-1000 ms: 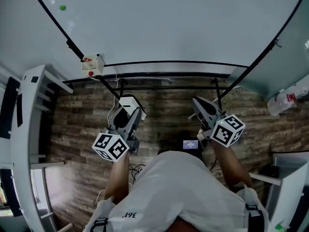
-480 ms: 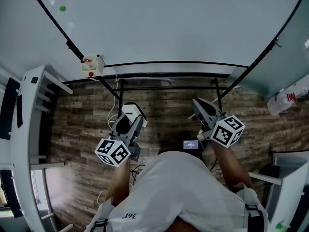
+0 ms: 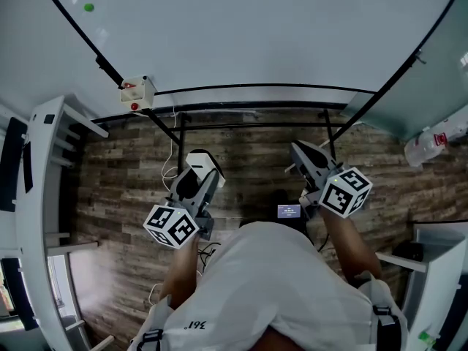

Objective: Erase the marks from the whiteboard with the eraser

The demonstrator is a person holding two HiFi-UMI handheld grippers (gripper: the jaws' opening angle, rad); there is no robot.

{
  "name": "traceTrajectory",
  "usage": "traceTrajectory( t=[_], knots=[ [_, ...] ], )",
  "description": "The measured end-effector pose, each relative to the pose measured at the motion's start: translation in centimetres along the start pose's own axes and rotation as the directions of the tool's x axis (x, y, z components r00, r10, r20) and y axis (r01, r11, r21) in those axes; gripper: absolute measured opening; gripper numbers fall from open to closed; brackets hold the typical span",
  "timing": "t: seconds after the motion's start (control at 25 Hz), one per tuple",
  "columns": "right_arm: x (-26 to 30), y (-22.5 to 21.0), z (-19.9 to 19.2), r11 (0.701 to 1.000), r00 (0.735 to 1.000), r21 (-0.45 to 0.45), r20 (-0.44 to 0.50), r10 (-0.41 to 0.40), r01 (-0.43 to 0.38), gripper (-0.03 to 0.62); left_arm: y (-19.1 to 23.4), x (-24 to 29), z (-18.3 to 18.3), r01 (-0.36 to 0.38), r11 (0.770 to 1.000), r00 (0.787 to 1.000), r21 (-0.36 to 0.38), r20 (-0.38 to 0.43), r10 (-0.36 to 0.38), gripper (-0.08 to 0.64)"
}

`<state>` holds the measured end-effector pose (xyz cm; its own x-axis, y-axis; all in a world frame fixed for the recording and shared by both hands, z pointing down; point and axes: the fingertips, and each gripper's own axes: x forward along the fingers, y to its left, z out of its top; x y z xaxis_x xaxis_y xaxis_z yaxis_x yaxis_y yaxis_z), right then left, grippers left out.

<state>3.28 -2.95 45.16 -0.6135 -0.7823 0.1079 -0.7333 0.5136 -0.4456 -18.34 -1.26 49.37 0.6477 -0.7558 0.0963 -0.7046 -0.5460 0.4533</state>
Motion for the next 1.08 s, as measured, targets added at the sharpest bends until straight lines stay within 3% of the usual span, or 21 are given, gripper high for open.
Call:
traceTrajectory(
  t=[1.08],
  knots=[
    [-0.7, -0.3, -0.3, 0.998, 0.999, -0.052, -0.017, -0.036, 0.035, 0.025, -2.2, 1.2, -1.0, 0.024, 1.0, 0.998, -0.008, -0.059, -0.024, 0.239]
  ],
)
